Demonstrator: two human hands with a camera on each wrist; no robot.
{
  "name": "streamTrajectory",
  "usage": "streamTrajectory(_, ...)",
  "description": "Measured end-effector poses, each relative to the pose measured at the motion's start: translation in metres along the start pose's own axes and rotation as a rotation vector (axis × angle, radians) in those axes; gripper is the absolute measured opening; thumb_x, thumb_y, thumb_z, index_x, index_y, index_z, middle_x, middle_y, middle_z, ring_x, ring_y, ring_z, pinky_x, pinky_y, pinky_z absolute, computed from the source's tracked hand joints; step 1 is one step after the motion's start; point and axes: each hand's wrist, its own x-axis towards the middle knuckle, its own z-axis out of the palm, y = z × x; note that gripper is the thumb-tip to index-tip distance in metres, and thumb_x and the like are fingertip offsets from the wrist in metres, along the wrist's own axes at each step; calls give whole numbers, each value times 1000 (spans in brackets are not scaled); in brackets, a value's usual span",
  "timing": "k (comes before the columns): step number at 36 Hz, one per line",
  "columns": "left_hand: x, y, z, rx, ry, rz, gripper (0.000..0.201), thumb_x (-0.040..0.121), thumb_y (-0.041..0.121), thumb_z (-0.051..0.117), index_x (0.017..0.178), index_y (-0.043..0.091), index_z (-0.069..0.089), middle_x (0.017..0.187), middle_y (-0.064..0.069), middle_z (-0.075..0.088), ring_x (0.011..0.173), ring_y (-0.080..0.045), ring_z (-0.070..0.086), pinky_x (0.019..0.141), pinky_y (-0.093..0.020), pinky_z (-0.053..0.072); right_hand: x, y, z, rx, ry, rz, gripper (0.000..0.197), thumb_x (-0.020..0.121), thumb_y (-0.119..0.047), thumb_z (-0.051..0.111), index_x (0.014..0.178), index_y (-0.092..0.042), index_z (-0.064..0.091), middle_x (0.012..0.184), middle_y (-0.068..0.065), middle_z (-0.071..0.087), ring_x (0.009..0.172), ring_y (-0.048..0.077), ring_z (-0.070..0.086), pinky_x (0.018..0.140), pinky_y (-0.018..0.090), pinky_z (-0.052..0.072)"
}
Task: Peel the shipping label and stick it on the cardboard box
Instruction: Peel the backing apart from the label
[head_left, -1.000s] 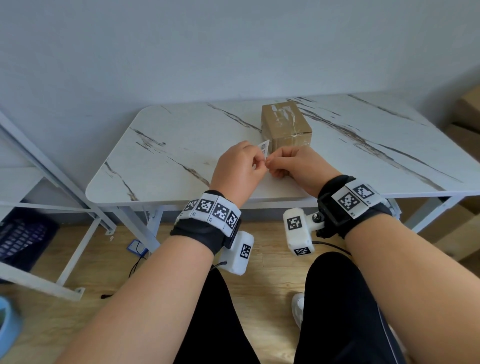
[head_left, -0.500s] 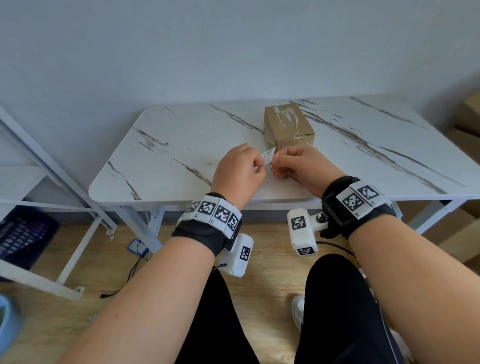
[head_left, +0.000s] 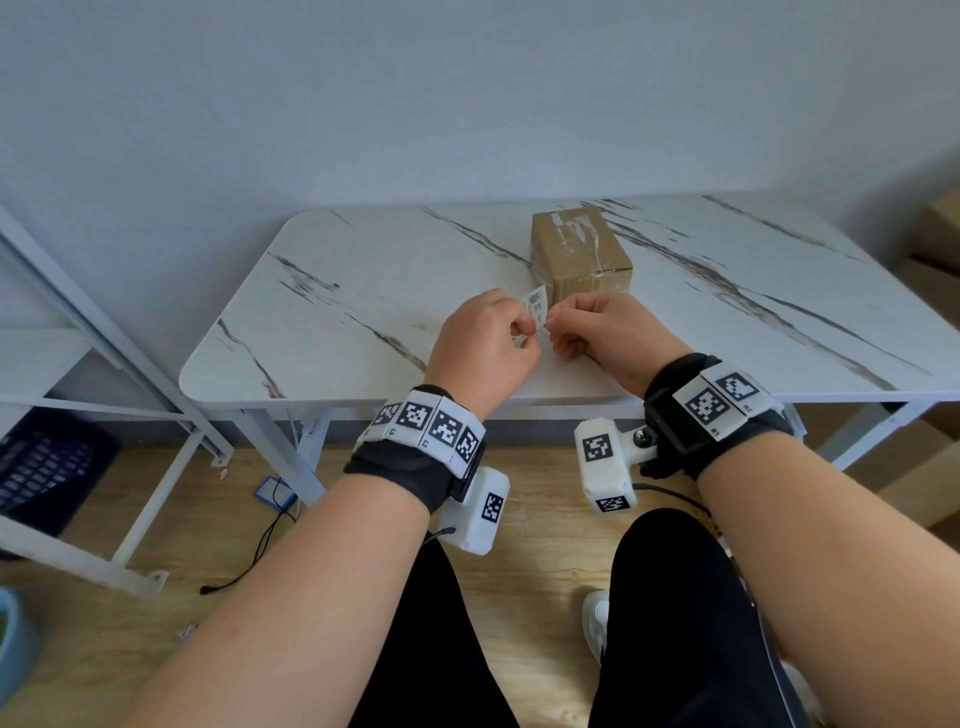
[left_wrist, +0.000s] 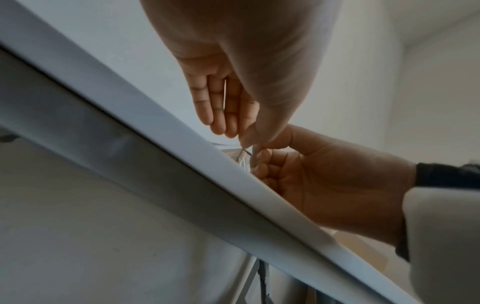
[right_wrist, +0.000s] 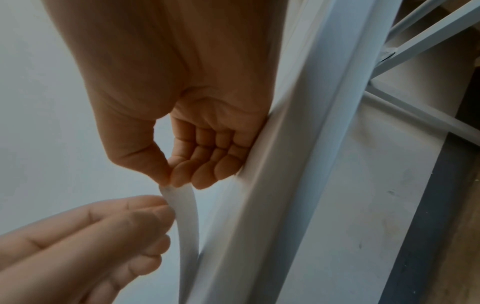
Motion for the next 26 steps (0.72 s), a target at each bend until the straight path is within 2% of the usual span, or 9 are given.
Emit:
streamTrajectory(3,3,4,-3,-87,36,-70,9,77,16,64,78,16,73,83,1,66,72,-11,58,68,-23,49,0,1,0,-6,-8,-8,15,85,-5,61,71,-6,66,63,6,59,58,16,52,63,27,44)
streamTrajectory(7,6,9,-4,-126,18,-117,9,77,20,66,76,17,75,82,1,68,74,-15,63,72,-28,54,0,2,0,-10,-15,-15,14,85,-5,61,72,-7,66,63,5,58,58,15,52,61,25,44)
streamTrajectory(14,7,11,-4,-116,17,-120,9,76,19,67,75,16,75,80,1,68,73,-16,63,71,-31,55,1,3,-1,-34,-39,-23,16,86,-7,61,71,-9,65,63,4,57,58,14,52,62,25,44)
streamTrajectory(19,9,12,-3,-123,7,-128,9,72,19,67,71,14,74,76,2,67,70,-15,62,68,-28,54,1,1,-2,-49,-50,-26,18,86,-5,60,69,-8,63,63,4,56,57,12,51,63,24,44)
streamTrajectory(26,12,10,-2,-121,-23,-141,6,67,18,67,62,16,69,69,5,62,66,-14,58,62,-26,50,1,2,-1,-104,-51,-26,7,85,-4,59,81,-2,65,63,2,55,52,5,51,60,18,43)
